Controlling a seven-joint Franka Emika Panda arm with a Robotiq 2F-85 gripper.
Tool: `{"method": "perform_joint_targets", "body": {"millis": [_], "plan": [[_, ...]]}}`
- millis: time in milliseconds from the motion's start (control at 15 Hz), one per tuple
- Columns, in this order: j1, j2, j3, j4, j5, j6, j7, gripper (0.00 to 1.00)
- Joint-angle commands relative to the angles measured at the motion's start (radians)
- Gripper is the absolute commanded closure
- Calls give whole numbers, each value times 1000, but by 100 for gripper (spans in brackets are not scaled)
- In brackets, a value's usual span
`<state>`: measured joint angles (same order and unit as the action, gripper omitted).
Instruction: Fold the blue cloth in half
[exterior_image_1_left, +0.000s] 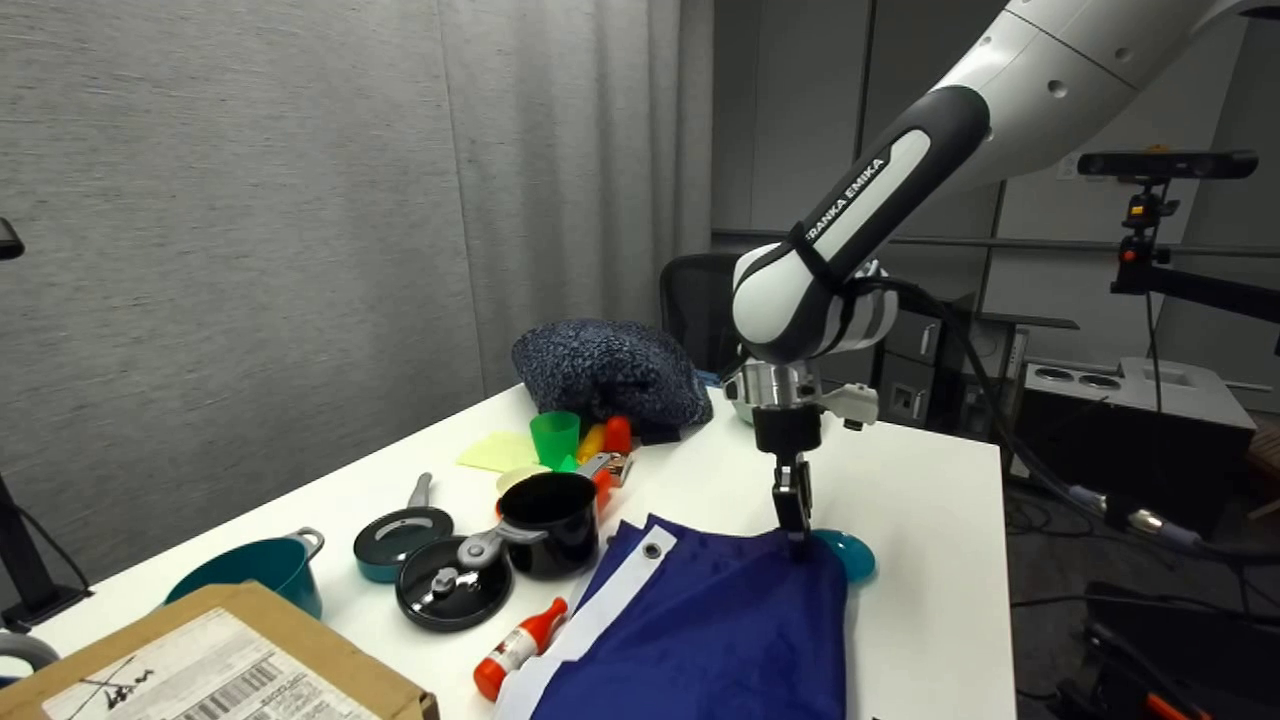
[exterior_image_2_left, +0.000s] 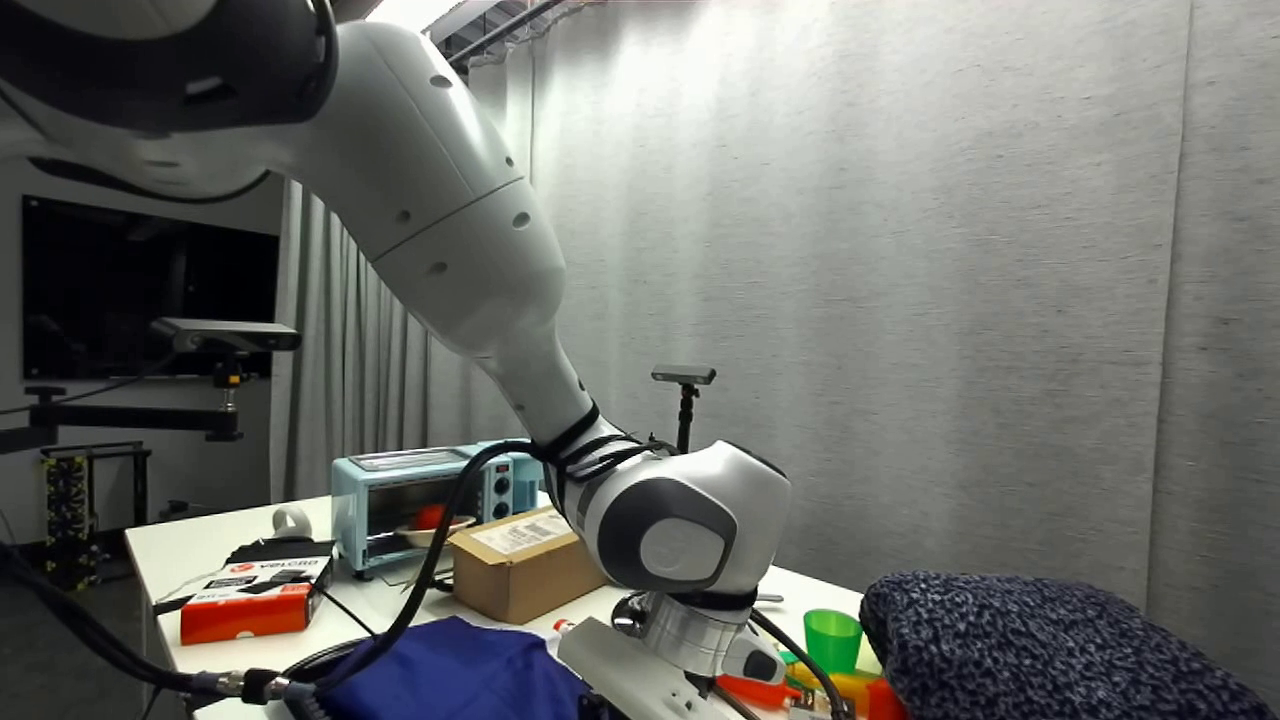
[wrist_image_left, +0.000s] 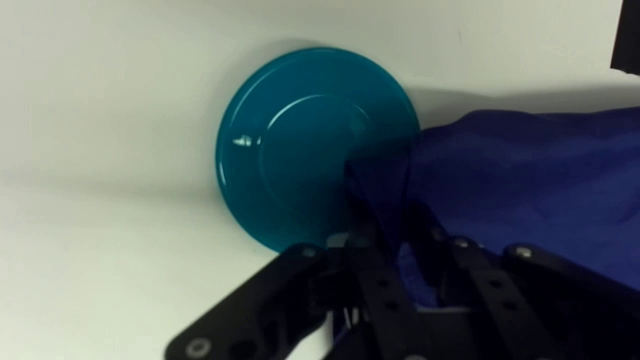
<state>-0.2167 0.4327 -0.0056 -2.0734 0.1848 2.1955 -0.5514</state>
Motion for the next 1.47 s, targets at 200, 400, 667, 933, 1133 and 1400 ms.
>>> {"method": "perform_joint_targets", "body": {"millis": [200, 400, 667, 933, 1133, 1400], "plan": [[8, -47, 20, -9, -12, -48, -1, 100], [46, -118, 27, -40, -46, -40, 38, 99], [116, -220, 65, -57, -90, -57, 42, 99], [214, -244, 128, -18, -118, -69, 52, 99], [274, -271, 174, -16, -122, -97, 35, 99], [354, -273, 230, -18, -169, -101, 31, 99]]}}
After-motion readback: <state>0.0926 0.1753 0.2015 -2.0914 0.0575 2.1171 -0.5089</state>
